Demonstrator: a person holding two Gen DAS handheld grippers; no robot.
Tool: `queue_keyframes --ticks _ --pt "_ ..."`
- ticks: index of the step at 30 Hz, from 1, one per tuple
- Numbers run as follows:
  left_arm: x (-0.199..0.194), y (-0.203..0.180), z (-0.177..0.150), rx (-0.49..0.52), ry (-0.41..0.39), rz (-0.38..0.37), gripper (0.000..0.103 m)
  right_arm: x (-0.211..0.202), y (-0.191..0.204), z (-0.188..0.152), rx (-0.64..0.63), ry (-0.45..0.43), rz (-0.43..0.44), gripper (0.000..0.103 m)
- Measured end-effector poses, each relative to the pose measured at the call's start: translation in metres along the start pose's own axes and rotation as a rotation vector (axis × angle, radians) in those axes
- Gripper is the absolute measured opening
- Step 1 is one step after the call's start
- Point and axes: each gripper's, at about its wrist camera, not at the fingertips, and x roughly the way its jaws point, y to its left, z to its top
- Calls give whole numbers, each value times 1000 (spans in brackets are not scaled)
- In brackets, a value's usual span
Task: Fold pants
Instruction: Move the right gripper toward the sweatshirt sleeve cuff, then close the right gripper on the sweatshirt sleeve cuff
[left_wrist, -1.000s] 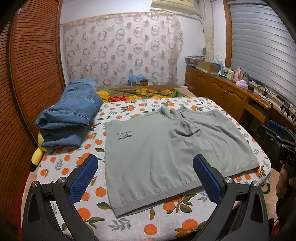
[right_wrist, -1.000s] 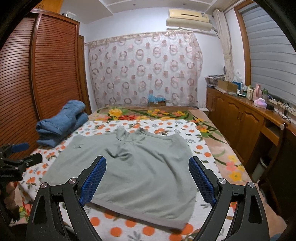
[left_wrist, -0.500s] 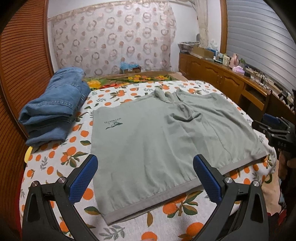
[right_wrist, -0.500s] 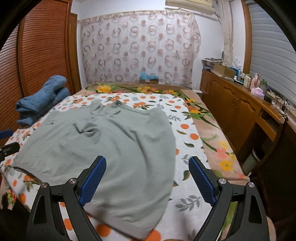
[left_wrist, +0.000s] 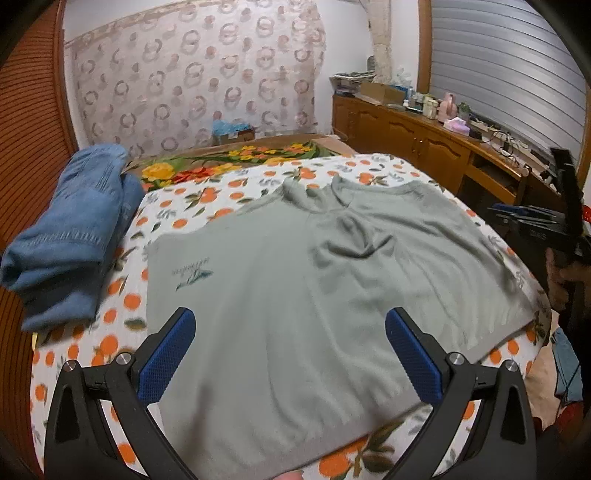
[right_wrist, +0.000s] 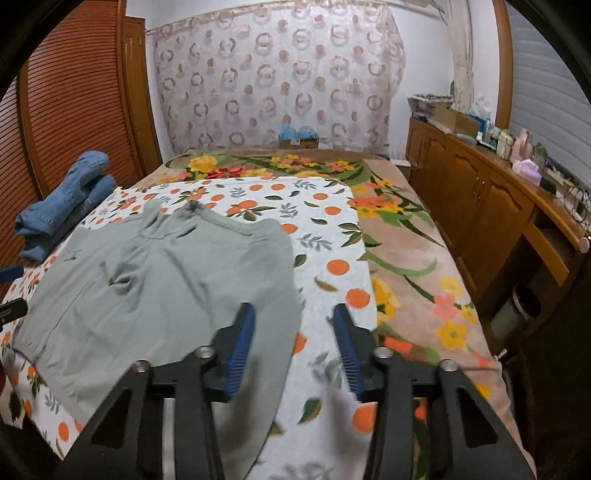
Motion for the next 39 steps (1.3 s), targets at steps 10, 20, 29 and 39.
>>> queue_keyframes --ticks 10,20,29,39 --pt "27 1 21 30 33 -2 103 35 -5 23 24 97 -15 36" --pt "60 10 11 16 113 3 103 34 18 22 -29 164 29 36" --pt "68 12 4 6 137 4 103 30 26 37 -60 177 59 36" --pt "76 11 1 13 162 11 103 30 21 42 -86 181 130 20"
